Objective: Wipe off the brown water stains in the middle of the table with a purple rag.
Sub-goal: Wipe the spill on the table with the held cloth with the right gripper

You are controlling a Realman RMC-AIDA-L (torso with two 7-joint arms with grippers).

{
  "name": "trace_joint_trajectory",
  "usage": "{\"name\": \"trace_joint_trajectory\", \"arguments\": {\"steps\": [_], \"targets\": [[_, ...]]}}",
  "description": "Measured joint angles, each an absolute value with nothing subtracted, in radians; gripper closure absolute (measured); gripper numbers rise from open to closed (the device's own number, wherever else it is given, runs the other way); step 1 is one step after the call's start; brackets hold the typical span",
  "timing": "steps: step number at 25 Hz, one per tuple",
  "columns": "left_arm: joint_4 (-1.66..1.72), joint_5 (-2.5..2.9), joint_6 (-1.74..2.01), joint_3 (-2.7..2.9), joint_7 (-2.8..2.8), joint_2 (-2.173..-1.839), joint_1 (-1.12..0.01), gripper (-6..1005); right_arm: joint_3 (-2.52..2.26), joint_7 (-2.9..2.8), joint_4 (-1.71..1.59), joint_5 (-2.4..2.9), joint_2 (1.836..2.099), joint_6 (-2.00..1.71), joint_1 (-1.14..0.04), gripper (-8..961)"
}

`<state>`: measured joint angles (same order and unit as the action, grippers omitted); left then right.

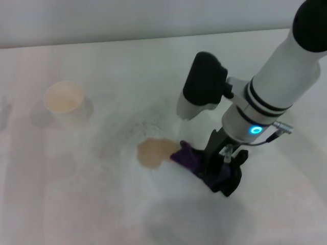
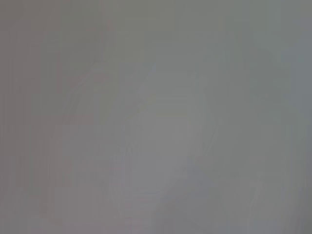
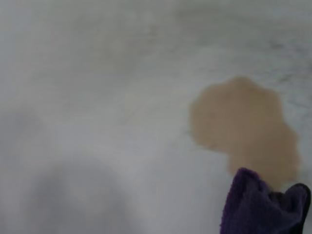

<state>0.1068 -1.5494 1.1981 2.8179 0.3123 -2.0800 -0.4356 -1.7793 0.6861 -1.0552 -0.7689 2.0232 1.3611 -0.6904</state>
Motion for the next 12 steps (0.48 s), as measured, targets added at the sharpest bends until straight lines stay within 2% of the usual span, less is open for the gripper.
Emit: {"name": "trace_joint_trajectory", "arguments": {"steps": [12], "targets": [[0.106, -1.549, 1.194, 2.818, 0.313, -2.080, -0.443, 116, -1.829, 0.726, -1.029, -0.873, 2.029, 1.228, -0.700, 869]]}}
